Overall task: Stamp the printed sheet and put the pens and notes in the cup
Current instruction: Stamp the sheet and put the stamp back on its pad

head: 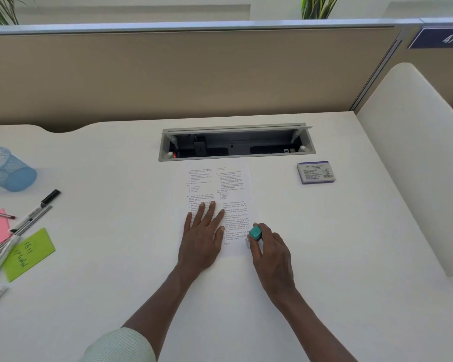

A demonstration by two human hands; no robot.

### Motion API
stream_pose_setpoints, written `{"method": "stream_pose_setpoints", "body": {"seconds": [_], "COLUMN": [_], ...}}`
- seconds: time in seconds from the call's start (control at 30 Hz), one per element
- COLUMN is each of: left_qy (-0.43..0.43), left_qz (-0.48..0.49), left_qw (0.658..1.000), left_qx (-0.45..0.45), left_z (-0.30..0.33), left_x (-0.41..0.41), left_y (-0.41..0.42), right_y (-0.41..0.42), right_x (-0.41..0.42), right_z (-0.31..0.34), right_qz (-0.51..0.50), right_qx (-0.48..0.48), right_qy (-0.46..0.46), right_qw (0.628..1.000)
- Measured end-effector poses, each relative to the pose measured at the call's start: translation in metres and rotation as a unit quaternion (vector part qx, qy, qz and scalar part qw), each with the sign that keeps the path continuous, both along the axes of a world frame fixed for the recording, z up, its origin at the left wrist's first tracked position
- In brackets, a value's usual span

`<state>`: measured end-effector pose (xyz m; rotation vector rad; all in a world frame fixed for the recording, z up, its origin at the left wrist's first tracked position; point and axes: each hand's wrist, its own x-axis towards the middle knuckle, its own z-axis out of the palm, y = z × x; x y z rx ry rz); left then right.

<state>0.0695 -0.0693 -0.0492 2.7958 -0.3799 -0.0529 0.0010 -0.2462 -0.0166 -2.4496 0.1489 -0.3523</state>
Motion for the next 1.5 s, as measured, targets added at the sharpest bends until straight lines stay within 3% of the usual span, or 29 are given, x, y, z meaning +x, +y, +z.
{"method": "stream_pose_setpoints", "body": {"seconds": [0.77,0.87,0.97,1.07,1.2,1.37,1.5], "left_qy": [-0.003,-0.004,-0.003,0.000,0.002,0.000,-0.009], "left_qz": [0.003,0.004,0.004,0.008,0.008,0.008,0.010], "left_qw": [1.000,1.000,1.000,1.000,1.000,1.000,1.000], "left_qx": [-0.012,-0.010,-0.010,-0.023,-0.021,-0.025,-0.025], "left_z": [-0.003,-0.003,-0.001,-0.001,0.000,-0.002,-0.004], "left_x": [0.000,0.000,0.001,-0.001,-0.002,-0.002,-0.002], "left_y": [0.001,0.001,0.000,0.000,0.000,0.000,0.000], "right_y": [-0.003,-0.001,-0.002,-0.016,-0.053,-0.104,-0.130], "right_x": [0.002,0.003,0.010,0.024,0.061,0.099,0.121], "right_z": [-0.010,-0.005,0.010,0.033,0.063,0.071,0.070], "right_qz": [0.016,0.018,-0.036,-0.117,-0.173,-0.207,-0.214], "right_qx": [-0.040,-0.021,0.114,0.218,0.233,0.113,0.136], "right_qy": [-0.040,-0.011,0.029,-0.026,-0.086,-0.062,-0.053], "right_qw": [0.998,1.000,0.992,0.969,0.953,0.970,0.966]}}
